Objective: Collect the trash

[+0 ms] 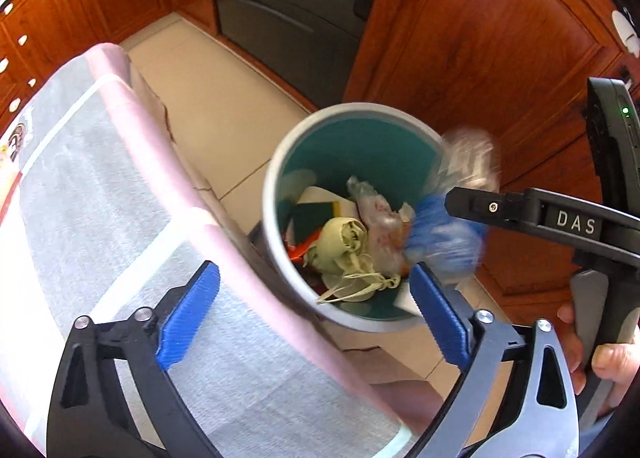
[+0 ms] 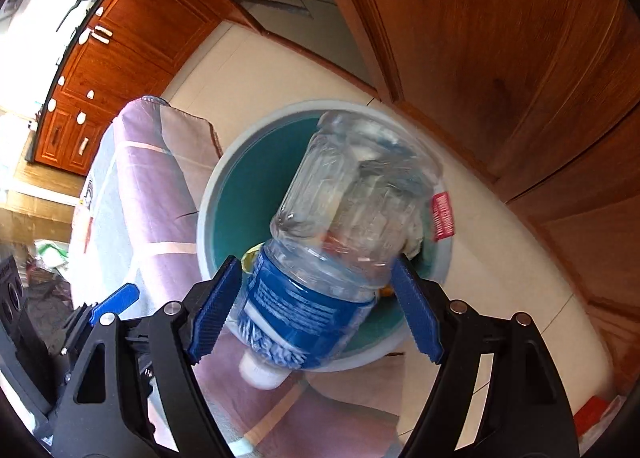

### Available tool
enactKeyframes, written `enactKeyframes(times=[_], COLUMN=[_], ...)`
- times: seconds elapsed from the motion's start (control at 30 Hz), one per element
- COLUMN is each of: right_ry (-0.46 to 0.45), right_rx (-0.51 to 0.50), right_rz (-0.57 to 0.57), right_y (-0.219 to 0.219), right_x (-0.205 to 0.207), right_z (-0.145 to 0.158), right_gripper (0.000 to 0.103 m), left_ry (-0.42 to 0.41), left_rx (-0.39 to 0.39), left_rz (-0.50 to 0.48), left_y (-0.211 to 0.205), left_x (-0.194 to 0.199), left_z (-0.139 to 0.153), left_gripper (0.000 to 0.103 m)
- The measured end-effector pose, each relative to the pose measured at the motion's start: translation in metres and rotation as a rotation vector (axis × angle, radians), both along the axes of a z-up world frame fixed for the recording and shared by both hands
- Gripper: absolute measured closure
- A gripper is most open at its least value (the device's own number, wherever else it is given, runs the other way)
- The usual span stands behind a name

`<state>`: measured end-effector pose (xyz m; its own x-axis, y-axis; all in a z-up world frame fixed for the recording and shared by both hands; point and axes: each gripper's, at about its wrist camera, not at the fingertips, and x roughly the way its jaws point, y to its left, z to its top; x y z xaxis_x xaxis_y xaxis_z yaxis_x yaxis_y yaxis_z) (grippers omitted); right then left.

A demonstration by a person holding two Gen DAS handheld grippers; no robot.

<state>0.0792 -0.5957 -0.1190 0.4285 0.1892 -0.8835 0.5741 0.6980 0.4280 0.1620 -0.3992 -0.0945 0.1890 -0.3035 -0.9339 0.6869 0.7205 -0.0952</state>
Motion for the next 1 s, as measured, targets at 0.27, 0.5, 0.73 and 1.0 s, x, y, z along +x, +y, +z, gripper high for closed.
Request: enactKeyframes(times=[0.27, 0.5, 0.73, 1.0], right_ry=[0.009, 0.041, 0.040, 0.004], right_rx=[0.019, 0.005, -0.020, -0.058], right_rz=[-0.014, -0.023, -0.002, 0.033], right_y=[0.002, 0.004, 0.017, 0.040], right_x=[-0.003, -0.010, -0.019, -0.038], right_z=[0.000, 0.001, 0.011, 0.034], right_gripper=[0.019, 0.018, 0.016, 0.013], left_ry=[0.009, 0.004, -0.033, -0.084], left_rx=[0.000, 0.003, -0.007, -0.004], left_rz=[0.012, 0.014, 0.031, 0.064], left_y=[0.012, 0.008, 0.017, 0.036], left_x=[-0.008, -0.014, -0.025, -0.046], left_z=[0.003, 0.007, 0.021, 0.042], left_gripper=[0.004, 0.004, 0.004, 0.004])
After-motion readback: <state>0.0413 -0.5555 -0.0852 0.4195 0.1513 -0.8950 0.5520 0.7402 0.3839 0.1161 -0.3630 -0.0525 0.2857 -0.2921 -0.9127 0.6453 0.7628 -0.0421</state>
